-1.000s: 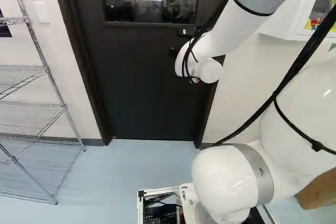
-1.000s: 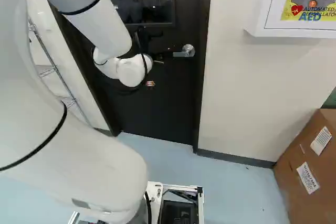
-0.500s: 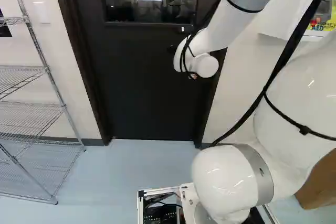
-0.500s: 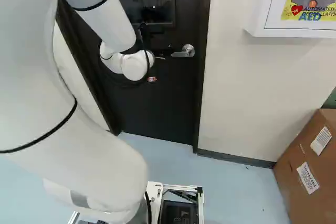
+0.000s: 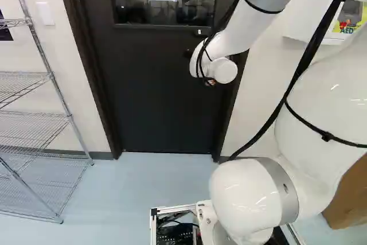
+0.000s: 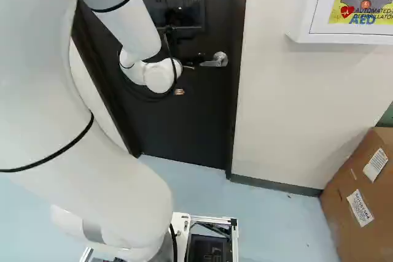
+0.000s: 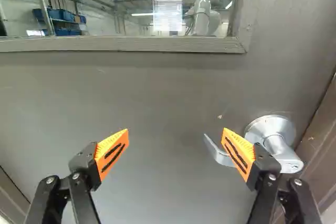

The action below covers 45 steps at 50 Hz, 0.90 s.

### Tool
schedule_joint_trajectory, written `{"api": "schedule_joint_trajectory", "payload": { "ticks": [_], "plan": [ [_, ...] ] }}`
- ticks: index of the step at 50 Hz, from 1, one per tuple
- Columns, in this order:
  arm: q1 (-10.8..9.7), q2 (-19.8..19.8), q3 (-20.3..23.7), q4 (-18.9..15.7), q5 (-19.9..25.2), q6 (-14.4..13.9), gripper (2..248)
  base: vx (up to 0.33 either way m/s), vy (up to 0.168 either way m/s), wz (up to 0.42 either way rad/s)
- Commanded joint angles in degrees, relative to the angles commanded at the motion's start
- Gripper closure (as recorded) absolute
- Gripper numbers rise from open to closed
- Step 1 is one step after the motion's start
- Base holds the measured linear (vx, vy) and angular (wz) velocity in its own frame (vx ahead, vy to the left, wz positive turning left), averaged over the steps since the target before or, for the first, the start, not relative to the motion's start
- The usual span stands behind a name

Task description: Open the door and move inside

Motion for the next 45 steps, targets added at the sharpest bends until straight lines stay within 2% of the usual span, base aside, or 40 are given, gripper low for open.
{"api": "schedule_joint_trajectory", "payload": {
  "ticks": [27,45],
  "plan": [
    [-0.9,-5.0,-1.6,0.0,0.0,0.0,3,0.000,0.000,0.000],
    [-1.7,-3.3,2.6,0.0,0.0,0.0,3,0.000,0.000,0.000]
  ]
}}
